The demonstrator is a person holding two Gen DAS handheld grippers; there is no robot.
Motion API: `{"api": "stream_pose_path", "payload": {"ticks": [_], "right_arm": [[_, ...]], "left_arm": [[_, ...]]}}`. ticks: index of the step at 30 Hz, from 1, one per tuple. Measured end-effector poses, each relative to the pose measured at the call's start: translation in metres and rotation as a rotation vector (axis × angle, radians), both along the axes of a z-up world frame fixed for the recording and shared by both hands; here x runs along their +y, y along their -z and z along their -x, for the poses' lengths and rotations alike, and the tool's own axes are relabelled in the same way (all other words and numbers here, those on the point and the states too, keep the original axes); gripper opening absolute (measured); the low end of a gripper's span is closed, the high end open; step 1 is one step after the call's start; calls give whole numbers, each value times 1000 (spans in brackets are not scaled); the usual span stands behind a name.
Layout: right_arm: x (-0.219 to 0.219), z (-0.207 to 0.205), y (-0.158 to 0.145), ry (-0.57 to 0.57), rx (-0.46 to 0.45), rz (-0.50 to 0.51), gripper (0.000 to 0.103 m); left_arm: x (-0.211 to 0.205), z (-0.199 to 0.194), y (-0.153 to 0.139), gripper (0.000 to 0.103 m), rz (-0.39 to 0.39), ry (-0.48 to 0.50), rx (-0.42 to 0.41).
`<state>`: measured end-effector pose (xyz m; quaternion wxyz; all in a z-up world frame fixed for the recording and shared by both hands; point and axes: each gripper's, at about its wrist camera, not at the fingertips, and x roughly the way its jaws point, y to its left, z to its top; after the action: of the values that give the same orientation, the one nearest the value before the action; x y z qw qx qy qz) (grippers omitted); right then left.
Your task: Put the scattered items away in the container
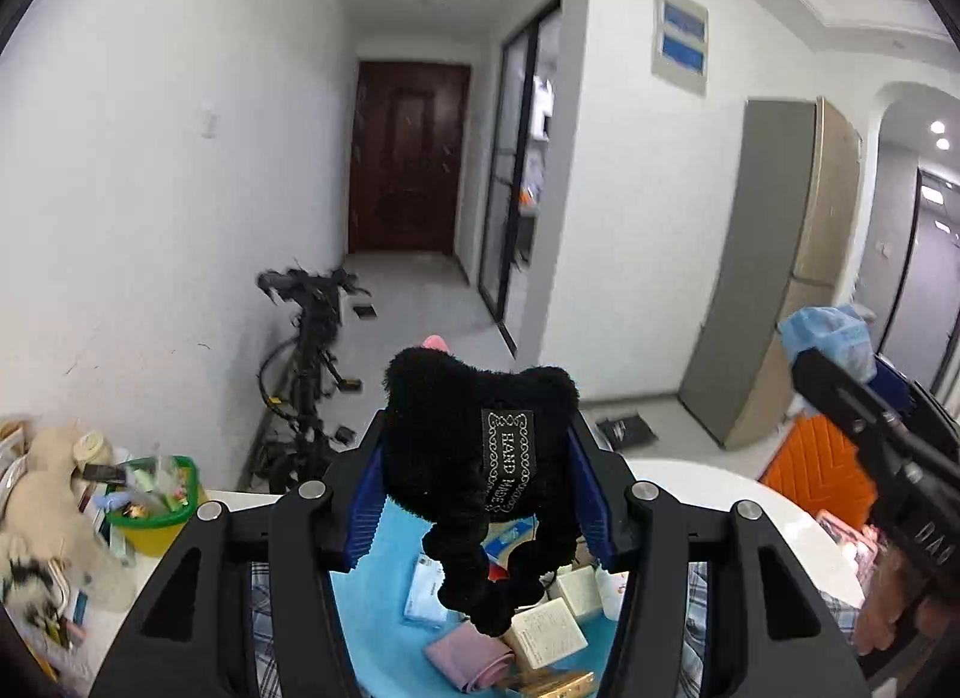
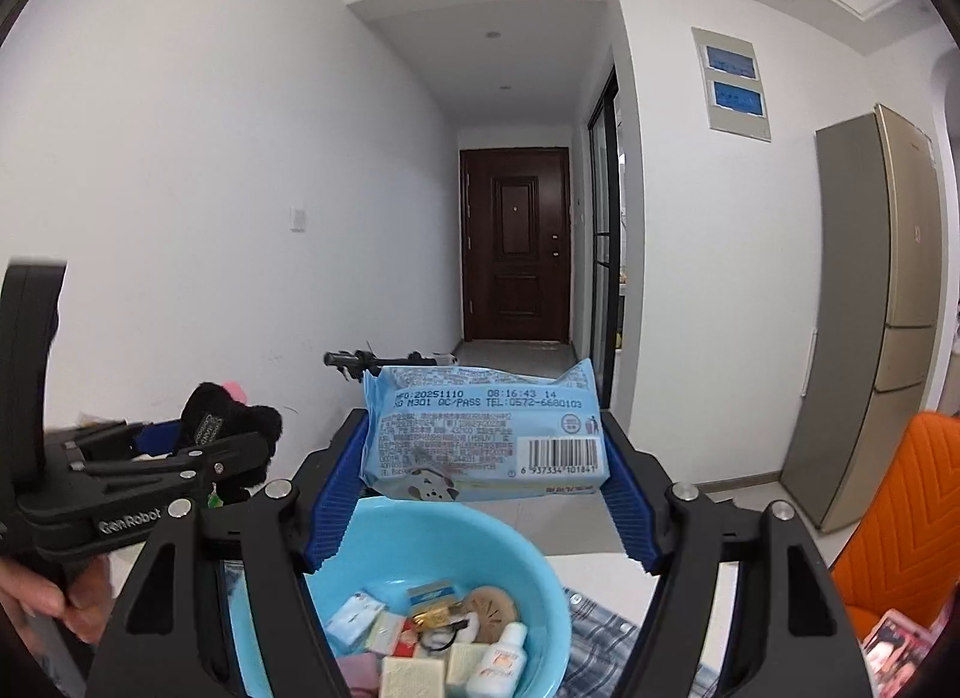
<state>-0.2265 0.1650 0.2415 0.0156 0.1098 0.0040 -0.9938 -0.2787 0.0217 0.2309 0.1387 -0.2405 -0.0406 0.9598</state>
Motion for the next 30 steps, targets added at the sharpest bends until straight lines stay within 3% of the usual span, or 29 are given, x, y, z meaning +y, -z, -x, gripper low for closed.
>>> {"api": "stream_pose_path", "payload": {"ticks": [2, 4, 6, 10, 14, 19, 22, 24, 26, 30], "right_arm": [[2, 17, -4, 52, -25, 20, 71], [10, 30, -7, 41, -73, 110, 71], [12, 38, -11, 56, -93, 120, 71], [2, 45, -15, 82, -142, -7, 71], [4, 54, -11, 41, -222, 69, 71], [6, 58, -10, 43, -299, 63, 71], [12, 56, -13, 43, -307, 68, 71], [14, 58, -13, 39, -333, 78, 71], [17, 69, -11, 38, -400, 73, 71], [16, 83, 5, 52, -526, 51, 70]], "left_arm": [[0, 13, -7, 56, -63, -8, -12], [3, 30, -13, 56, -67, 13, -61], [5, 42, -19, 56, -48, -7, -70], [17, 48, -26, 56, 53, -7, -12], [30, 53, -6, 56, 36, -10, -79], [51, 51, 2, 56, 169, -22, -77], [47, 51, -1, 56, 131, -26, -84], [43, 52, 0, 56, 105, -29, -115], [46, 59, 4, 56, 111, 0, -197], [61, 69, 26, 56, 233, 14, -364]]}}
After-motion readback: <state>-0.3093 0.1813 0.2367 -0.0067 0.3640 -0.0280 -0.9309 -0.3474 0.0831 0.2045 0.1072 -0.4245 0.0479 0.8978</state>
